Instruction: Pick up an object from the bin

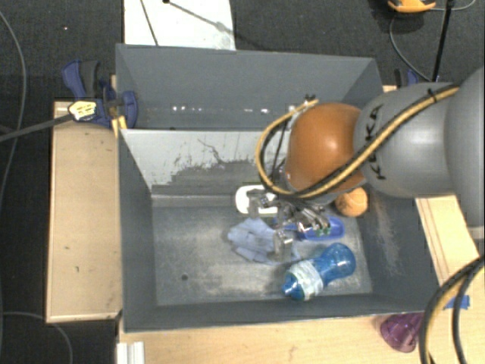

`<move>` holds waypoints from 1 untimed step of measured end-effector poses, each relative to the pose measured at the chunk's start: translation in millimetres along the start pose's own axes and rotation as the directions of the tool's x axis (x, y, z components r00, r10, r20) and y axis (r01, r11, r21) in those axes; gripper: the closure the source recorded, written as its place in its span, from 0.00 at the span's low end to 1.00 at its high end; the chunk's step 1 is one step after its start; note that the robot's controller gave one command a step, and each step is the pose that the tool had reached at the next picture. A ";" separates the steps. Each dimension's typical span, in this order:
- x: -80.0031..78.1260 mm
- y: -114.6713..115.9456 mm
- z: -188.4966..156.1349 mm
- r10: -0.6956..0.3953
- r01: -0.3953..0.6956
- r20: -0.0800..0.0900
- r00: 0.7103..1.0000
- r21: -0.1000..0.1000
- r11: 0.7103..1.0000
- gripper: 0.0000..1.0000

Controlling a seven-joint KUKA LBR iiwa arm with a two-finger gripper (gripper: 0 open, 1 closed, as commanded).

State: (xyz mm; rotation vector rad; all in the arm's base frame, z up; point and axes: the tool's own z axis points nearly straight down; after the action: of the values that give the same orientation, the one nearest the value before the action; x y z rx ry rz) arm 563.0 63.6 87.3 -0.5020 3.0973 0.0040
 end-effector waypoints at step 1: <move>8.9 -2.2 16.7 0.363 -0.363 -0.002 0.932 -0.001 0.932 1.00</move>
Offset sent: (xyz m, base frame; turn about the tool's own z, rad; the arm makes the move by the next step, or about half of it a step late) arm 0.0000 0.0000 0.0000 0.0000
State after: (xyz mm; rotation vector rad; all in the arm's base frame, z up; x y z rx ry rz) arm 555.3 58.7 70.6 0.0786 3.1394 0.0066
